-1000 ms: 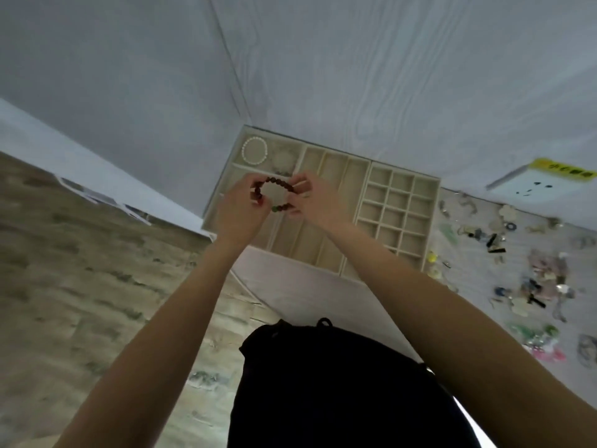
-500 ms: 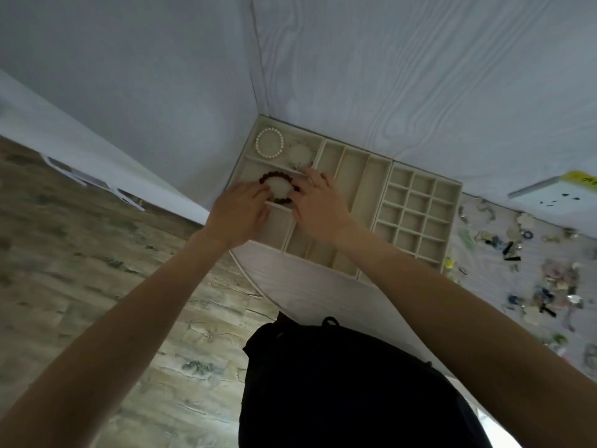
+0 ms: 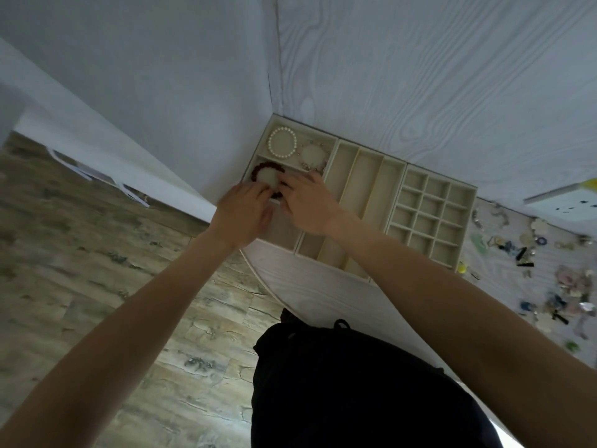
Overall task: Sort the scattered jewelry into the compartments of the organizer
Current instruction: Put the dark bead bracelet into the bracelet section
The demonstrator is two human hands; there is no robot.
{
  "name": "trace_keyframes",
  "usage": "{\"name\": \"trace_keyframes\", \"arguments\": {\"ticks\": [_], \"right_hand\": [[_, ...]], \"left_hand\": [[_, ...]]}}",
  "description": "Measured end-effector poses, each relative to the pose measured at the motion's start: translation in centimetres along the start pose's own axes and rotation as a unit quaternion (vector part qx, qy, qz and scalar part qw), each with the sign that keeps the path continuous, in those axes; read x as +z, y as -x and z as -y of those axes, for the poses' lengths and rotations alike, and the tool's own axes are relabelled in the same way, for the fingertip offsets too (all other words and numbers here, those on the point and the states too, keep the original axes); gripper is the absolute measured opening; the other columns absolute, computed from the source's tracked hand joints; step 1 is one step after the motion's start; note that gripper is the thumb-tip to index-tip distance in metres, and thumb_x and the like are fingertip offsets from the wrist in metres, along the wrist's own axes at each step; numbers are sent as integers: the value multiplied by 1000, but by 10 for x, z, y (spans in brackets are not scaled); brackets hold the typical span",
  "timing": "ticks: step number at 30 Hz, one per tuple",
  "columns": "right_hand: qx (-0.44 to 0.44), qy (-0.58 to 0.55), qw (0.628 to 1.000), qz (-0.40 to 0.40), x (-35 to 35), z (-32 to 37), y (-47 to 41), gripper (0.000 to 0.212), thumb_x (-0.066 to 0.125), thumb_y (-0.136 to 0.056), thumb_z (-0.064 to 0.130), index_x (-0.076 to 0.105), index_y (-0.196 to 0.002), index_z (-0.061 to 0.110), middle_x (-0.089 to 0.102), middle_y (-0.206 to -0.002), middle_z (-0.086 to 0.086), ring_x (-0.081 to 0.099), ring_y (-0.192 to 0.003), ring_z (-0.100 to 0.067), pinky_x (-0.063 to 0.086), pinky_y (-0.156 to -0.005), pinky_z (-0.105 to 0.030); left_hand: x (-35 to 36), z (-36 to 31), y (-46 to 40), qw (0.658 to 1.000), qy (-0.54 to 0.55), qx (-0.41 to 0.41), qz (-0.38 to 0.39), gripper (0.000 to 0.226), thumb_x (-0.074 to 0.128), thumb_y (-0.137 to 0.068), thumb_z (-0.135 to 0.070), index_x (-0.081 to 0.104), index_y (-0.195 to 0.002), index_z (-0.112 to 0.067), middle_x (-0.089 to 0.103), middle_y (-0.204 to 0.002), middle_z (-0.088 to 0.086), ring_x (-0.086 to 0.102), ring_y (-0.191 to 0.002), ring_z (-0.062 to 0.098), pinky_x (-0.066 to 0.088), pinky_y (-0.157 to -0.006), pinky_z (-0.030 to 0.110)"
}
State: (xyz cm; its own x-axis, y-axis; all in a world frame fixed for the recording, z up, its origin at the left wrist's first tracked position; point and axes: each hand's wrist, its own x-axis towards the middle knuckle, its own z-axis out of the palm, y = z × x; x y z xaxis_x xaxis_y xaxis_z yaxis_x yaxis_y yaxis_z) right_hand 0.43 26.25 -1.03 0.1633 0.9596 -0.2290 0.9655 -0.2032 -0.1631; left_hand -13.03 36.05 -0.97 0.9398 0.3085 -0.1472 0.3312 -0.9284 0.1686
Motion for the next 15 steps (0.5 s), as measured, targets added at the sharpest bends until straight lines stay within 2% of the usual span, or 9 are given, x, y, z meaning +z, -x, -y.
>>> {"name": "trace_keyframes", "arguments": {"ticks": [4,6,8,9,11,13,15], "right_hand": [[7,-5,1000,9,0,2,-1,46,35,-98,32,38,-140,14,23,-154,-4,25,-139,-19,16,-108,-34],[13,-17,1000,0,1,-2,3,44,36,-97,30,40,-139,15,24,-154,-2,25,-139,-18,16,-107,-35],[26,-68,997,-24,-2,-9,16,44,36,-95,29,43,-137,16,29,-151,-1,28,-137,-19,17,-107,-35],[32,-98,994,-47,-4,-13,26,46,35,-93,30,48,-134,15,37,-148,-3,34,-134,-22,21,-106,-37],[56,-143,981,-115,-12,-21,58,49,31,-86,32,61,-120,13,55,-132,-7,49,-121,-27,30,-99,-39],[98,-156,966,-179,-18,-32,104,41,35,-86,27,66,-111,14,65,-115,-5,57,-107,-26,33,-92,-35],[150,-167,949,-221,-21,-39,155,30,45,-90,20,67,-108,13,69,-101,-5,62,-93,-26,41,-84,-34]], "left_hand": [[2,-4,2,1000,17,-13,-13,43,34,-82,-25,63,-105,-3,63,-103,13,60,-91,31,48,-84,37],[5,-4,3,999,23,-16,-27,36,44,-82,-19,62,-108,-1,63,-106,15,60,-95,33,48,-86,39],[5,-5,5,999,25,-16,-35,34,52,-81,-13,61,-112,0,62,-110,17,59,-100,34,47,-89,41],[3,-9,5,999,21,-23,-40,36,49,-82,-15,60,-113,-1,62,-110,16,58,-100,35,47,-89,42],[-5,-26,4,998,5,-33,-53,41,37,-84,-24,62,-111,-5,65,-103,14,59,-96,33,48,-82,40],[-14,-55,3,996,-2,-4,-84,32,39,-86,-24,64,-96,-9,66,-84,11,61,-81,30,47,-71,37],[-21,-89,-2,992,38,43,-108,26,41,-89,-24,64,-84,-11,64,-70,7,59,-68,28,44,-64,35]]}}
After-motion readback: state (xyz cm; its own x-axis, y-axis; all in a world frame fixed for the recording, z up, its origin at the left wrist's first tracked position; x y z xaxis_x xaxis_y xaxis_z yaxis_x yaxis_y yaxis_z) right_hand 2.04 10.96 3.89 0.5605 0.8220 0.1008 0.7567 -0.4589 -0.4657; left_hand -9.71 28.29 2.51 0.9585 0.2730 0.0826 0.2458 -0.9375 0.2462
